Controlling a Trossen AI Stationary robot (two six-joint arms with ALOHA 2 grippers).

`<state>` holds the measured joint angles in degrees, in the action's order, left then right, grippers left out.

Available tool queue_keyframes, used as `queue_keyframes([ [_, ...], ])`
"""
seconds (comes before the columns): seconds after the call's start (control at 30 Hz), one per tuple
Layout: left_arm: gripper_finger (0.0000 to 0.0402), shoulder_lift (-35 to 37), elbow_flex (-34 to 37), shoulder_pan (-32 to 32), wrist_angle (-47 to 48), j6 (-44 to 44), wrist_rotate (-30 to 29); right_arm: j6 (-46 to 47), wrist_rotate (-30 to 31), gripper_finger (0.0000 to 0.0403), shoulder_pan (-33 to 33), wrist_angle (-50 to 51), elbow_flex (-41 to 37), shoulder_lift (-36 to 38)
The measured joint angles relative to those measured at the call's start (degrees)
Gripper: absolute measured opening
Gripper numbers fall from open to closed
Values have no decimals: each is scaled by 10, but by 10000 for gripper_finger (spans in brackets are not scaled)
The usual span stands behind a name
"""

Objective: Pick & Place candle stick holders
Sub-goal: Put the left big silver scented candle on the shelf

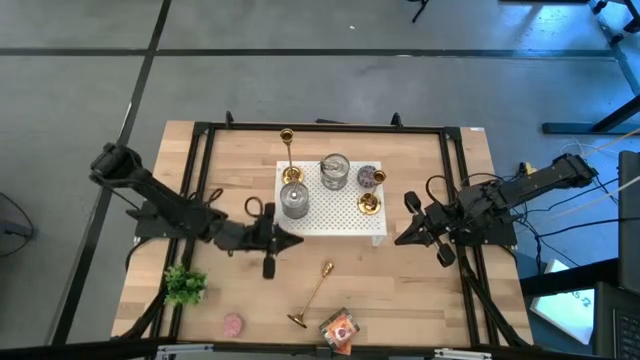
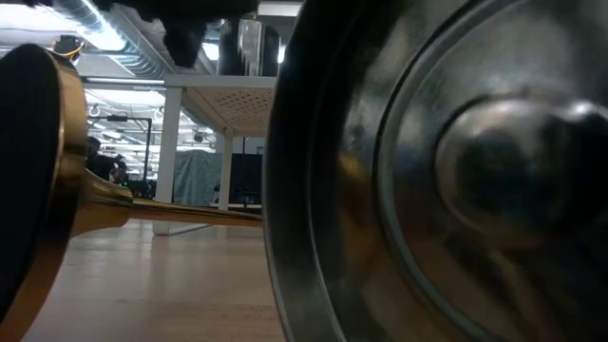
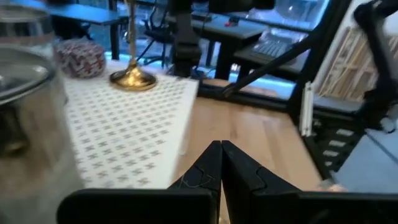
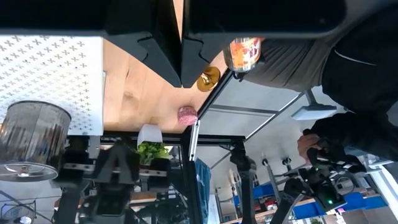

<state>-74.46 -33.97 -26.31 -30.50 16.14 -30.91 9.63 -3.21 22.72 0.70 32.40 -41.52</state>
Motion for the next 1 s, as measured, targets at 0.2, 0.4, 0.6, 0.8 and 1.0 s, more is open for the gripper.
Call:
queue_keyframes([
  [0.2, 1, 0, 0, 59, 11, 0, 36, 0, 0, 5, 0, 6, 0, 0],
  [0.4, 1, 0, 0, 70, 12, 1, 9, 0, 0, 5, 0, 5, 0, 0],
  [0.6, 1, 0, 0, 69, 26, 2, -28, 0, 0, 5, 0, 4, 0, 0],
  [0.8, 1, 0, 0, 70, 39, 6, -37, 0, 0, 5, 0, 4, 0, 0],
  [1.0, 1, 0, 0, 78, 49, 7, -47, 0, 0, 5, 0, 4, 0, 0],
])
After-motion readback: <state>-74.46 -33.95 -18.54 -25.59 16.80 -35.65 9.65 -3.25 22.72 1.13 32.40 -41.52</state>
